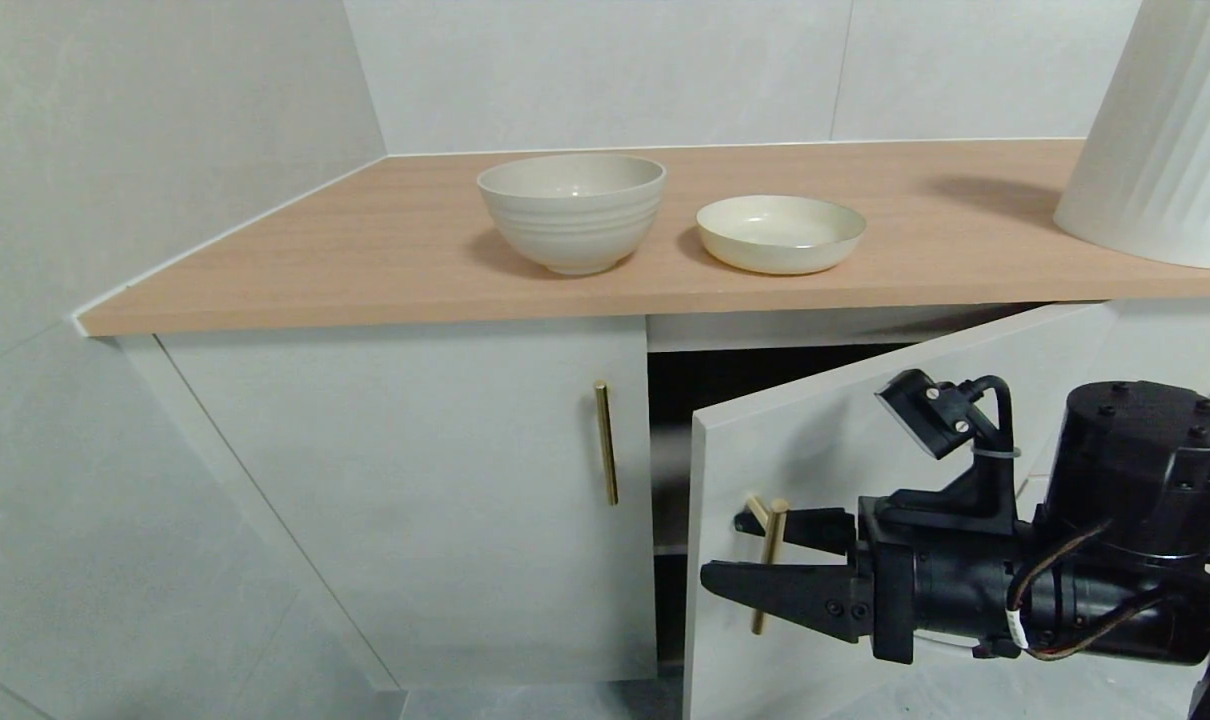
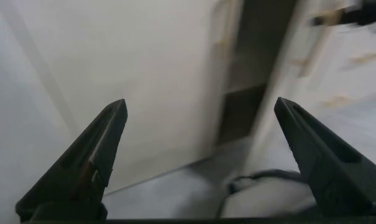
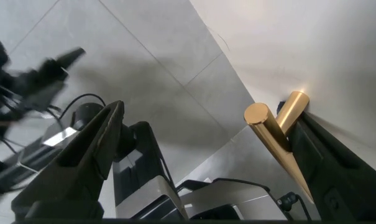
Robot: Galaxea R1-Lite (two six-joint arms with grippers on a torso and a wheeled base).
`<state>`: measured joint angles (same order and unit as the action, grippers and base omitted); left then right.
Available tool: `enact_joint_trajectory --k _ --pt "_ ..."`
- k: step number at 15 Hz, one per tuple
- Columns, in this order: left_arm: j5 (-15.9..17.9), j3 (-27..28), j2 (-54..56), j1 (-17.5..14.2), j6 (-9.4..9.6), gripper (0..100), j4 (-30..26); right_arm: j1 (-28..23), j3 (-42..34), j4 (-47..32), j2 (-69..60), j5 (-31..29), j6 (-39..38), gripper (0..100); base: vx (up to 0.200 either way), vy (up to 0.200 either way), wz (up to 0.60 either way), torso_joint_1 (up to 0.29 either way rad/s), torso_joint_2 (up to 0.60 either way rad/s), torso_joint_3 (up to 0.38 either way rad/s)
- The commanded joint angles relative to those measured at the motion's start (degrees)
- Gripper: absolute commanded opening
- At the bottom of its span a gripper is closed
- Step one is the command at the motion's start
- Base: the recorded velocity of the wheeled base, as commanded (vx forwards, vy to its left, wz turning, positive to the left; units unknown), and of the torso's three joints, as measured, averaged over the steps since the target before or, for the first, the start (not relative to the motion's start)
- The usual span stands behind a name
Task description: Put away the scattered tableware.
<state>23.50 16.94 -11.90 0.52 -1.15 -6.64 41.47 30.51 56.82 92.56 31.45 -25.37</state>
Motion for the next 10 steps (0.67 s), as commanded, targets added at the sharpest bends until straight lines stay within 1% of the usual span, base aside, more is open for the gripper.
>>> enact_joint_trajectory --k 1,2,3,4,6,7,8,9,10 --pt "9.28 10.74 -20.62 0.44 0.79 100 -0.21 0.01 0.07 0.57 -1.07 0.10 0.06 100 0.000 0.000 0.00 0.000 0.00 0.000" --pt "9.72 11.88 -23.52 0.88 1.32 100 0.05 0.01 0.07 0.57 -1.07 0.10 0.06 100 0.000 0.000 0.00 0.000 0.00 0.000" --pt "9.37 14.96 -29.67 2.29 1.50 100 0.58 0.01 -0.02 0.57 -0.98 0.10 0.06 100 0.000 0.000 0.00 0.000 0.00 0.000" --pt "9.02 17.07 -35.39 3.26 1.50 100 0.58 0.01 -0.28 0.57 -0.89 0.19 0.06 100 0.000 0.000 0.00 0.000 0.00 0.000" --pt "9.72 20.14 -43.47 3.78 1.23 100 2.25 0.01 -0.28 0.57 -0.63 0.10 0.06 100 0.000 0.000 0.00 0.000 0.00 0.000" --pt "10.86 20.23 -46.64 5.45 0.44 100 4.10 0.01 -0.19 0.57 -0.28 0.10 0.06 100 0.000 0.000 0.00 0.000 0.00 0.000" --pt "11.92 19.00 -49.45 8.44 -0.61 100 5.50 0.01 -0.37 0.57 0.07 0.10 0.06 100 0.000 0.000 0.00 0.000 0.00 0.000" --pt "12.09 16.98 -51.73 11.60 -1.14 100 7.26 0.01 -0.28 0.57 0.25 0.10 0.06 100 0.000 0.000 0.00 0.000 0.00 0.000" --pt "12.09 14.78 -54.28 14.51 -1.67 100 10.25 0.01 -0.28 0.57 0.78 0.10 0.06 100 0.000 0.000 0.00 0.000 0.00 0.000"
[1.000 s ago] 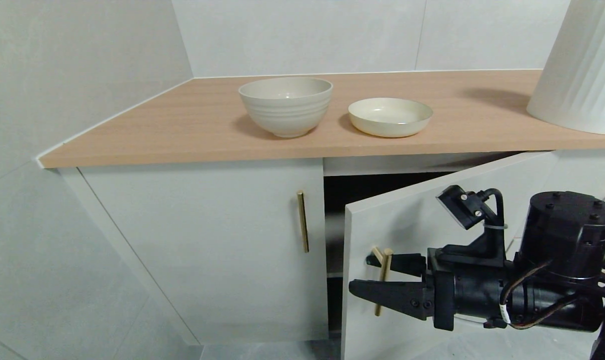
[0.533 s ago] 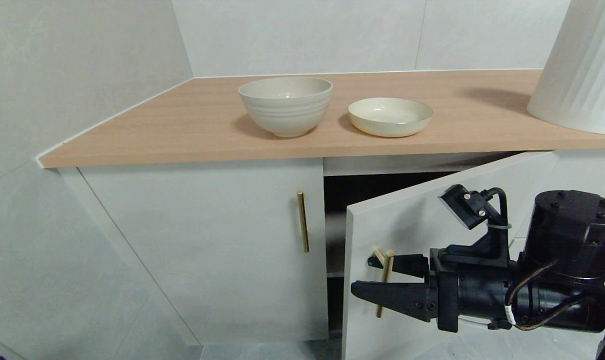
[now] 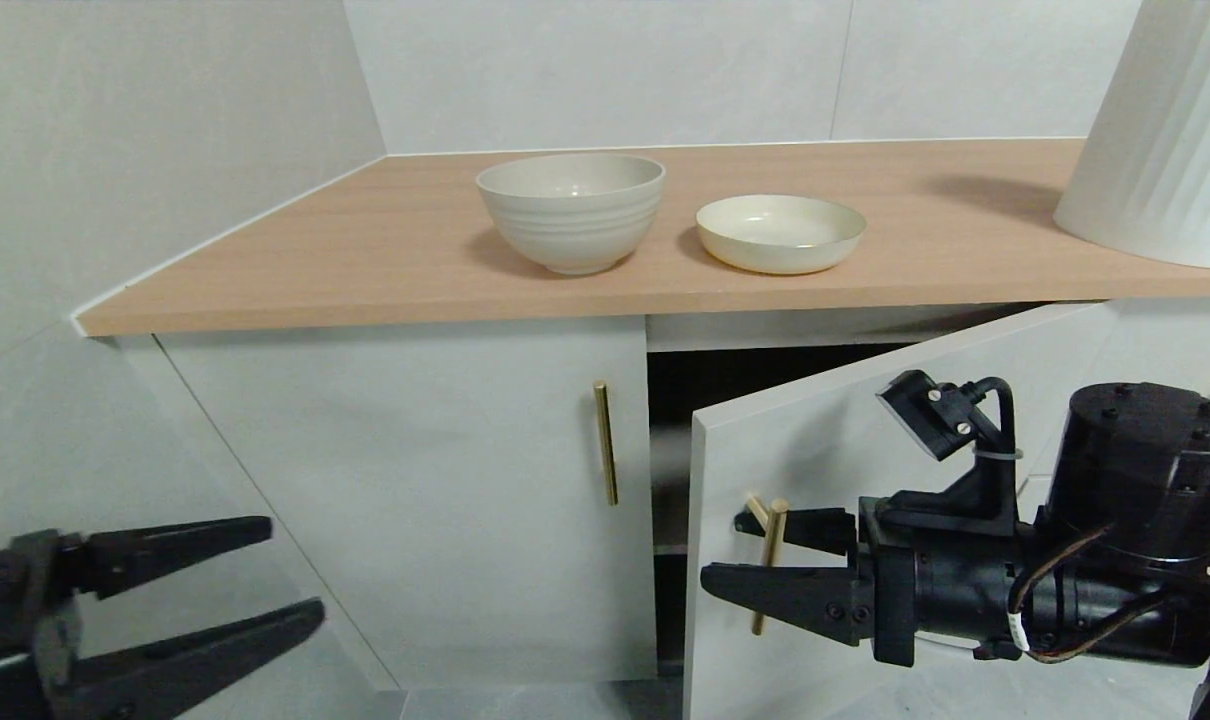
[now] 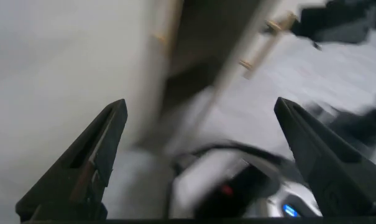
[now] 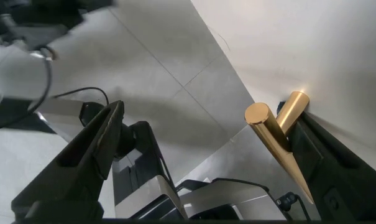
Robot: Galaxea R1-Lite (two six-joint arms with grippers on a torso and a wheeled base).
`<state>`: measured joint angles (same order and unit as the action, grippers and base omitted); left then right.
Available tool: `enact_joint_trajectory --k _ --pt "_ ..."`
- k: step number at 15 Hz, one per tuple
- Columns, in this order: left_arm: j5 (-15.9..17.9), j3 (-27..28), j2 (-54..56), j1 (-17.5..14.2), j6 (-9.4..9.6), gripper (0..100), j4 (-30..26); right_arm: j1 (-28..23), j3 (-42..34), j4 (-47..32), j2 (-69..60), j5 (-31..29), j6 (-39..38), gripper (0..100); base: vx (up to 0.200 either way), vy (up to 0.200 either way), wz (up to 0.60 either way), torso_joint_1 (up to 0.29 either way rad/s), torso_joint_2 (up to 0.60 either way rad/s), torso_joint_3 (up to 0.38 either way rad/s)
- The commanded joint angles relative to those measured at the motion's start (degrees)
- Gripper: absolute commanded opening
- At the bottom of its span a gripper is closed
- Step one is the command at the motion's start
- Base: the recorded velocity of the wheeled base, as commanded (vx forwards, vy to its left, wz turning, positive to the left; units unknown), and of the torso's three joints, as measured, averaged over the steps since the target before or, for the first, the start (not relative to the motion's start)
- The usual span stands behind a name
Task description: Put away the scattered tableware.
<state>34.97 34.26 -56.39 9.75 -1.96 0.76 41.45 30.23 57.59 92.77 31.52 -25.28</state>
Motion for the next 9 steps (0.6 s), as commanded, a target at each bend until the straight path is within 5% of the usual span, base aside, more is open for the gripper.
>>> enact_joint_trajectory --k 1,3,6,7,9 --pt "0.62 -3.58 -10.67 6.51 -1.20 100 4.25 0.04 0.00 -0.20 0.83 0.03 -0.03 100 0.000 0.000 0.00 0.000 0.00 0.000" --pt "0.62 -5.43 -12.34 10.20 -4.28 100 7.77 0.04 0.00 -0.20 1.10 -0.06 -0.03 100 0.000 0.000 0.00 0.000 0.00 0.000" --pt "0.62 -5.60 -12.07 10.81 -5.42 100 8.03 0.04 0.00 -0.20 1.10 -0.06 -0.03 100 0.000 0.000 0.00 0.000 0.00 0.000" --pt "0.62 -5.60 -12.07 10.81 -5.42 0 8.03 0.04 0.00 -0.20 1.10 -0.06 -0.03 100 0.000 0.000 0.00 0.000 0.00 0.000" --pt "0.71 -5.08 -12.42 10.90 -5.86 0 8.12 0.04 0.00 -0.20 1.10 -0.15 -0.03 100 0.000 0.000 0.00 0.000 0.00 0.000"
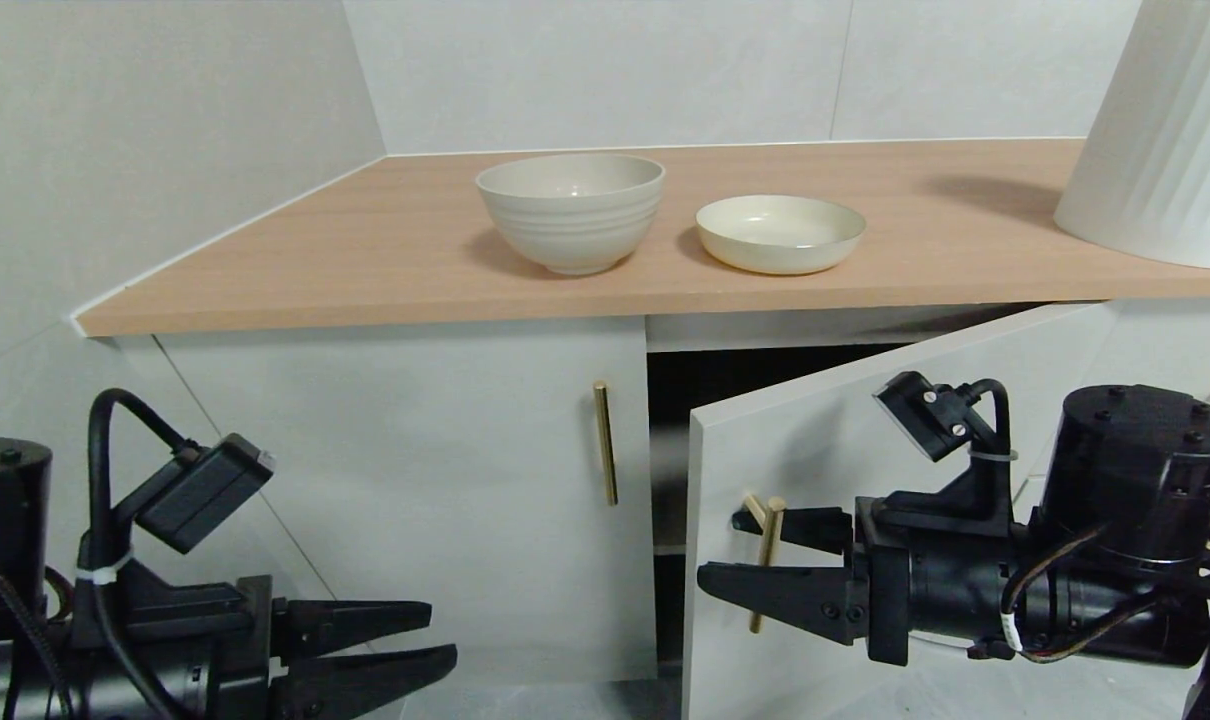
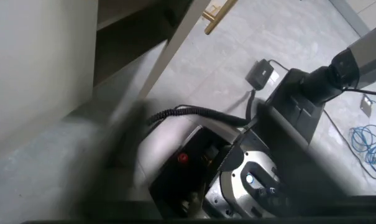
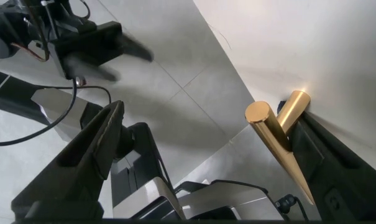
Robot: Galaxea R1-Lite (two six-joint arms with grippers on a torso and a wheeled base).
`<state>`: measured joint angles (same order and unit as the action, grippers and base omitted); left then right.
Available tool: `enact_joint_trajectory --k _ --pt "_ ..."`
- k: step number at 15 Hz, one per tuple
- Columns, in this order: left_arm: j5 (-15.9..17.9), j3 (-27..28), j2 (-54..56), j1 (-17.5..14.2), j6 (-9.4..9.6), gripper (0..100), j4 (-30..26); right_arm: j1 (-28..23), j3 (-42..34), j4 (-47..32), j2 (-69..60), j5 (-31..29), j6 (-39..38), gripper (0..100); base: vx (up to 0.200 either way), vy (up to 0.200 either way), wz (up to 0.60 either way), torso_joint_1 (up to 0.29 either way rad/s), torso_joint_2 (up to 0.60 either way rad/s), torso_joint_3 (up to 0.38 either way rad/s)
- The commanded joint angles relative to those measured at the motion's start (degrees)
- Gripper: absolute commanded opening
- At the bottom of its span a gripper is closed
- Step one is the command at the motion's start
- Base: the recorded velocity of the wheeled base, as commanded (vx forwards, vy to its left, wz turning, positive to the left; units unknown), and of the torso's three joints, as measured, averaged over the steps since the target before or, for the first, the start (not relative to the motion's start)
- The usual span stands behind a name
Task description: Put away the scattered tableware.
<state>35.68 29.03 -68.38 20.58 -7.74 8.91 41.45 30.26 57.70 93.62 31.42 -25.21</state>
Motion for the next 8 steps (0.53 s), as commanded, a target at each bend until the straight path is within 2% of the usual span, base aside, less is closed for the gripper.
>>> enact_joint_trajectory --k 1,5,6,7,8 --pt "0.00 0.15 -0.35 0.52 -0.26 0 0.05 0.04 -0.02 -0.31 0.33 -0.04 -0.10 100 0.000 0.000 0.00 0.000 0.00 0.000" --pt "0.09 2.44 -4.04 1.04 -0.70 0 3.66 0.04 -0.02 -0.31 0.07 -0.04 -0.10 100 0.000 0.000 0.00 0.000 0.00 0.000" --pt "0.09 3.23 -5.71 1.04 -0.96 0 5.68 0.04 -0.11 -0.31 -0.02 -0.04 -0.01 100 0.000 0.000 0.00 0.000 0.00 0.000" --pt "0.09 2.88 -7.91 1.48 -0.96 0 10.34 0.04 -0.29 -0.31 -0.20 -0.13 -0.01 100 0.000 0.000 0.00 0.000 0.00 0.000" --pt "-0.17 3.32 -9.41 3.86 -1.14 0 13.59 0.04 -0.55 -0.31 -0.28 -0.13 -0.01 100 0.000 0.000 0.00 0.000 0.00 0.000"
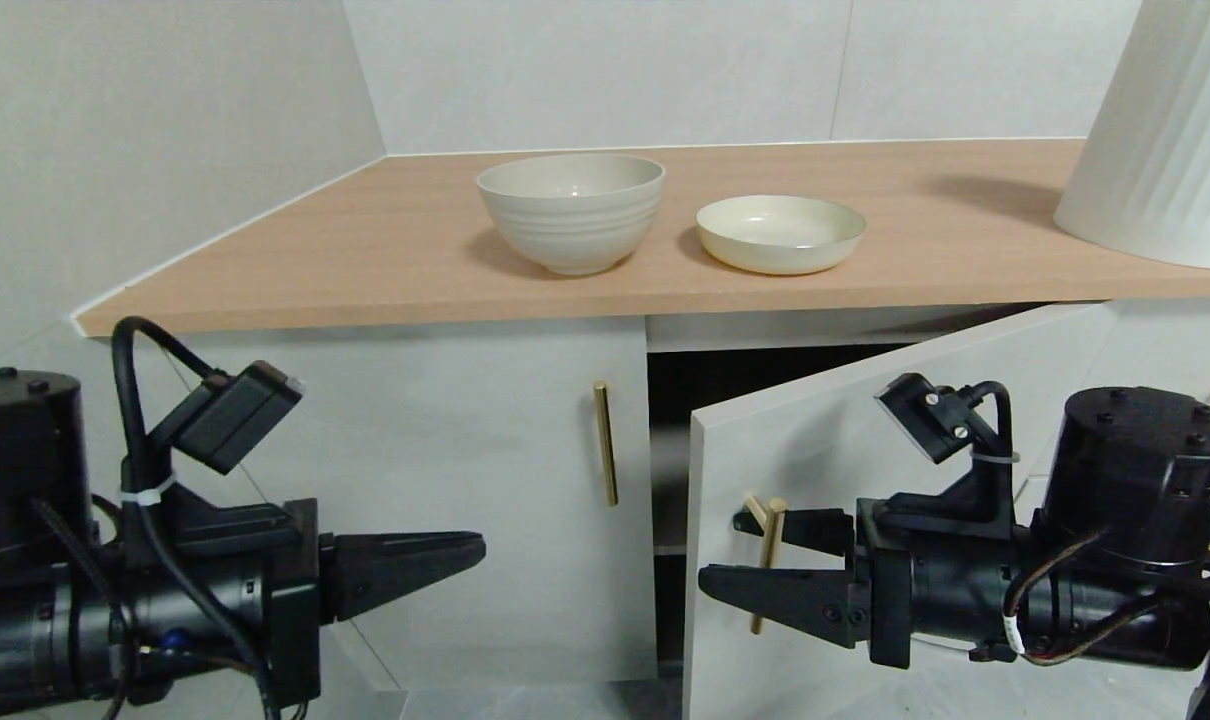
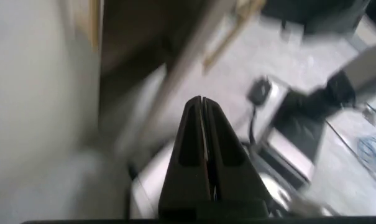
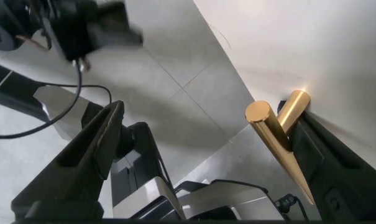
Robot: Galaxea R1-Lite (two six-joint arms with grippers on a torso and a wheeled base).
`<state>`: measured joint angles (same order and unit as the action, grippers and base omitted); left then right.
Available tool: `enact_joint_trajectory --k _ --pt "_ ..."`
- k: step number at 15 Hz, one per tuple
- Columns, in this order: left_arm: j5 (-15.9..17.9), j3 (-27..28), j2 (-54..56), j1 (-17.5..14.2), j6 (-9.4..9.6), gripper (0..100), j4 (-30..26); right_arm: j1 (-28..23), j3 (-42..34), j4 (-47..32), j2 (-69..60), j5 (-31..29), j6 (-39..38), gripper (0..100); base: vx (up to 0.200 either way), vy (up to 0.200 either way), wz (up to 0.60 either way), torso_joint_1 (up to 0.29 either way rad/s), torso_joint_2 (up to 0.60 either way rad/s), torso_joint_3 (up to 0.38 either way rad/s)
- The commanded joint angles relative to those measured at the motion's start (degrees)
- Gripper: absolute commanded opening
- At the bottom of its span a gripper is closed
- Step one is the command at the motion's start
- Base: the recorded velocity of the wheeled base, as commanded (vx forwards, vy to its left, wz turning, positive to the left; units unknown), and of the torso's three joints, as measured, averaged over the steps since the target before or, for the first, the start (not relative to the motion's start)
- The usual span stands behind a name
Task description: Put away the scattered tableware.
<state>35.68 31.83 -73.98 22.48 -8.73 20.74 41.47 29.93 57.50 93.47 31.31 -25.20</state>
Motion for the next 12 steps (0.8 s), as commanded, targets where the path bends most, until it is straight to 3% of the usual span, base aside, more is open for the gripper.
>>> enact_joint_trajectory --k 1,4,5,7,10,12 --pt "-0.09 2.10 -5.73 2.92 -0.76 0 2.82 -0.08 -0.22 -0.11 -0.13 -0.02 -0.03 100 0.000 0.000 0.00 0.000 0.00 0.000" --pt "0.79 9.83 -16.10 5.56 -5.07 0 4.58 -0.16 -0.84 -0.11 -0.39 0.07 1.12 100 0.000 0.000 0.00 0.000 0.00 0.000" --pt "0.70 10.18 -19.36 6.88 -5.60 0 7.30 -0.16 -0.92 -0.11 -0.48 0.07 1.12 100 0.000 0.000 0.00 0.000 0.00 0.000" --pt "0.53 6.84 -24.10 7.40 -5.69 0 16.09 -0.16 -0.84 -0.11 -0.39 0.07 1.12 100 0.000 0.000 0.00 0.000 0.00 0.000" --pt "-0.35 4.12 -32.71 7.40 -8.23 0 31.82 -0.16 -0.75 -0.11 -0.30 0.25 1.12 100 0.000 0.000 0.00 0.000 0.00 0.000" --pt "-2.55 2.80 -39.57 8.55 -12.10 0 45.80 -0.16 -0.92 -0.11 -0.39 0.25 1.20 100 0.000 0.000 0.00 0.000 0.00 0.000"
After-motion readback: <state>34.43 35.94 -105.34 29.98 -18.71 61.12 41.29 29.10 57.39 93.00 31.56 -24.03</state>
